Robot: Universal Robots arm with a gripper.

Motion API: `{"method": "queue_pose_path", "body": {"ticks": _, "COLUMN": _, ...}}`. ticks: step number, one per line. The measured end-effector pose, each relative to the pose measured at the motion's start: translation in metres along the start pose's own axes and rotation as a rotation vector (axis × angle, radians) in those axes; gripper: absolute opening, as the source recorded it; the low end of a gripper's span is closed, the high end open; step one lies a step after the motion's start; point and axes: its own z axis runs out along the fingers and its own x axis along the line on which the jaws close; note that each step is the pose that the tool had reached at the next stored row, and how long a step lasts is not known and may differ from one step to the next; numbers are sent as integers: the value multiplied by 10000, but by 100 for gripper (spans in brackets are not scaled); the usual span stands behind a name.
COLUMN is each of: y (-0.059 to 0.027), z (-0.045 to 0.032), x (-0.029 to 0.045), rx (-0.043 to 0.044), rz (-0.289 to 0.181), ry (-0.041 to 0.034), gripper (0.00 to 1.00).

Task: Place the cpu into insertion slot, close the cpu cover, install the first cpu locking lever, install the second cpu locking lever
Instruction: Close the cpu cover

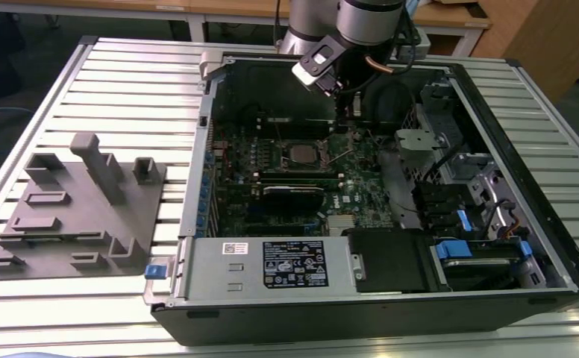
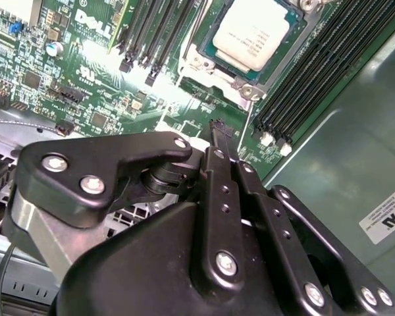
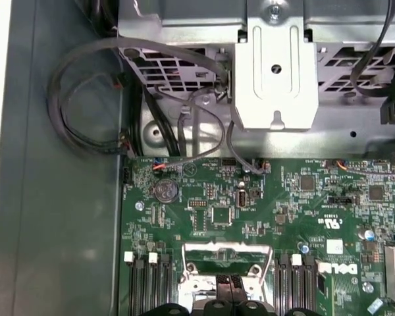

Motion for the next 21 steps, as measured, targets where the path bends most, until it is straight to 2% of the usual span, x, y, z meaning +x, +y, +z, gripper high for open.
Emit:
{"method": "queue_pose_path", "body": {"ticks": 15, "y": 149, "z": 5, "x": 1, "rx": 0, "rz": 0, "ry": -1, "gripper": 11}}
{"method": "queue_pose_path", "body": {"ticks": 21, "y": 160, "z": 6, "x": 1, "rx": 1, "rz": 0, "ry": -1, "gripper": 11}}
